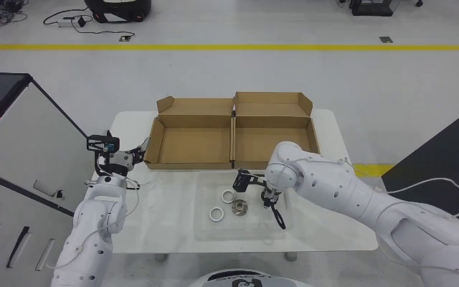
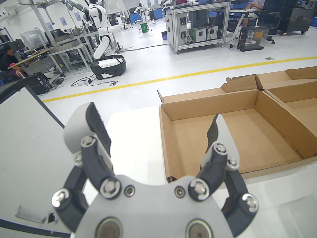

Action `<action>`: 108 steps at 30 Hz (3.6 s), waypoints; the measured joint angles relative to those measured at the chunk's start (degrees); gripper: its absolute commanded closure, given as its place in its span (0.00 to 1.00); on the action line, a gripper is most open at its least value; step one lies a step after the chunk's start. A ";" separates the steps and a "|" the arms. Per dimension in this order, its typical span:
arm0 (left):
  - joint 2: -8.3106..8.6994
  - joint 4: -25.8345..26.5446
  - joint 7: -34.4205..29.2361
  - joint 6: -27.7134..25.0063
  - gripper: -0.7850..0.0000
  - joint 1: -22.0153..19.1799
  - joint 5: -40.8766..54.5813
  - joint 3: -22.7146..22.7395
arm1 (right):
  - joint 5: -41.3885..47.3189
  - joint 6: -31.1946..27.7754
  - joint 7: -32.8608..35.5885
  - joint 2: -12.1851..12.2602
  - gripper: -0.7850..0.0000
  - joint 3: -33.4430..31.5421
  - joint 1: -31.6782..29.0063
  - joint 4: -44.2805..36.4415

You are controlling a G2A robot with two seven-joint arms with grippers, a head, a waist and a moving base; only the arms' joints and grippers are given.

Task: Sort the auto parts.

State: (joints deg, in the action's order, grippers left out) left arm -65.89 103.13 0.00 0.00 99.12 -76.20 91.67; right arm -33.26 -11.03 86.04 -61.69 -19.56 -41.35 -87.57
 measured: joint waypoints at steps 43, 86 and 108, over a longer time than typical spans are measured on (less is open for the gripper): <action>0.00 0.00 0.00 0.00 0.00 0.00 0.00 0.00 | 12.73 3.87 1.96 2.50 1.00 -3.37 7.59 -12.65; 0.00 0.00 0.00 0.00 0.00 0.00 0.00 0.00 | 41.63 -12.14 -4.92 9.01 1.00 -25.40 4.55 -10.91; 0.00 0.00 0.00 0.00 0.00 0.00 0.00 0.00 | 70.34 -20.37 -13.13 8.23 1.00 -17.66 10.61 -7.91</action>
State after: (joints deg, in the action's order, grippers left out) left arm -65.89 103.13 0.00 0.00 99.12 -76.20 91.67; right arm 37.08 -31.40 72.91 -53.46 -37.22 -30.73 -95.48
